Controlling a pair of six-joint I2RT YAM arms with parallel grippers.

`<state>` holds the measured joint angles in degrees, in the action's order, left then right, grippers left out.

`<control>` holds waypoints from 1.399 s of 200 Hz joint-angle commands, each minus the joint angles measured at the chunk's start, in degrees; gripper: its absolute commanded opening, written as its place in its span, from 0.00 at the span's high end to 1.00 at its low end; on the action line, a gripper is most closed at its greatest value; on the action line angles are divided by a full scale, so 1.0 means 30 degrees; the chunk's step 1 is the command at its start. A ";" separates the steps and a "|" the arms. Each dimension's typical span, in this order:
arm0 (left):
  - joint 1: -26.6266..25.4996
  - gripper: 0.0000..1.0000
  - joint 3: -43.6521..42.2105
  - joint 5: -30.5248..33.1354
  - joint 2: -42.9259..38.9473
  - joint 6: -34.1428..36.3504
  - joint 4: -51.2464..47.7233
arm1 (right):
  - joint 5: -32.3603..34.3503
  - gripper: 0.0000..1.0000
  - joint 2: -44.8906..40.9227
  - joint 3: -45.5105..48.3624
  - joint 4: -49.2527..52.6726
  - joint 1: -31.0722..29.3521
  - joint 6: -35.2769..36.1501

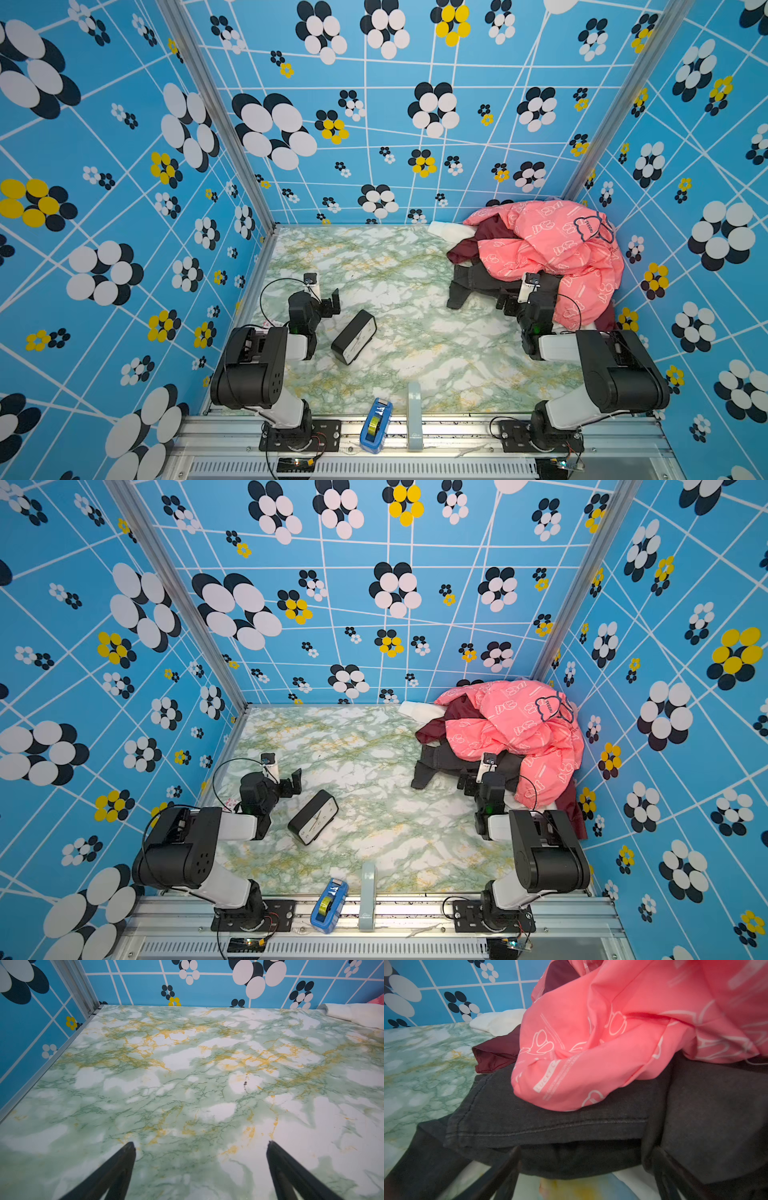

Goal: Pick out a specific cloth from the pile

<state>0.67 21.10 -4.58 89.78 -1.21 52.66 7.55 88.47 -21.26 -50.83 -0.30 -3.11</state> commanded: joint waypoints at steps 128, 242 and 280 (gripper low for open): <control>-0.0195 0.01 0.0349 0.0263 -0.0309 0.0288 -0.0158 | -0.0137 0.01 -0.0062 -0.0375 0.0089 0.0070 0.0307; -0.0221 0.02 0.0285 0.0344 -0.0364 0.0324 -0.0034 | 0.0024 0.01 -0.0172 -0.0410 0.0027 0.0040 0.0308; -0.0359 0.06 0.0664 0.1575 -0.2038 0.0139 -0.2150 | 0.0992 0.01 -0.2176 -0.2048 0.5062 -0.0048 0.0155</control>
<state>0.08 21.21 -2.50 87.96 -0.80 50.22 8.40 86.26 -23.77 -44.38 -0.30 -2.68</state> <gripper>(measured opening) 0.937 0.991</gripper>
